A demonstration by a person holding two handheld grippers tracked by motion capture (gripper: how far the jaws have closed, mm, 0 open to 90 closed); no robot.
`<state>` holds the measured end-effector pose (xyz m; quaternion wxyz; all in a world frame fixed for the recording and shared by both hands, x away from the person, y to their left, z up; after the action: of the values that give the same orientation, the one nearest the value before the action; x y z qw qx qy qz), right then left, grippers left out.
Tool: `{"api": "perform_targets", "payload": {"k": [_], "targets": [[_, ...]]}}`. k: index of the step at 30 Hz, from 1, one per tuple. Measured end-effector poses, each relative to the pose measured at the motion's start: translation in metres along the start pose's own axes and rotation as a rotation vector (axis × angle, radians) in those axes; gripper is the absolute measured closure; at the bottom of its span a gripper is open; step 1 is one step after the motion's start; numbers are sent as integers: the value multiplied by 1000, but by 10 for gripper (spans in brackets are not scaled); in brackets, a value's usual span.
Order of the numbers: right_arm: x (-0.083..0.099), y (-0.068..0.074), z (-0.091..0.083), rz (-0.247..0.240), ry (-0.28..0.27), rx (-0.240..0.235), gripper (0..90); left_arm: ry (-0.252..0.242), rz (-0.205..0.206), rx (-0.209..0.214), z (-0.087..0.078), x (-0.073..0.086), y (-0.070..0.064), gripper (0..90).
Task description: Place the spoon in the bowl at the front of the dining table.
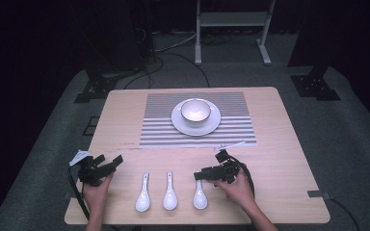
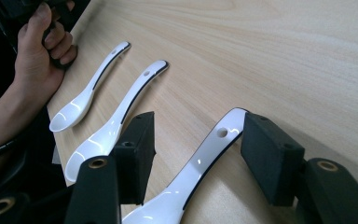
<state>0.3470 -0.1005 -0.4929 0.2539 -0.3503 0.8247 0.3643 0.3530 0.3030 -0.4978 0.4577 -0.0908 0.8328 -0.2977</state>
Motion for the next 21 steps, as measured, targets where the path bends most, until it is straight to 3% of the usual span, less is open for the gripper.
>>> {"api": "perform_targets", "payload": {"k": [6,15,20,21], "targets": [[1,-2,5,-1,17,8,463,1,-1,2,0,0,0,39],[-2,-1,8,-21,41,64,514,0,0,2,0,0,0,39],[-3,4,13,-74,70,134,527,0,0,3,0,0,0,39],[-2,7,15,-107,84,167,560,1,-1,2,0,0,0,39]]}}
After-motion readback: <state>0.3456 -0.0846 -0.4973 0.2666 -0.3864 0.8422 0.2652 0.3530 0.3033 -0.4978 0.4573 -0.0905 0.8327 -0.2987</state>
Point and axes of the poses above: each handheld gripper's, and its own axes: z roughly forward along the jaws, x roughly out of its underside, y roughly to its left, the point moved 4 cm from there along z, roughly forward along the jaws, and after that the axes turned 15 degrees about -z, right-handed, at the moved point
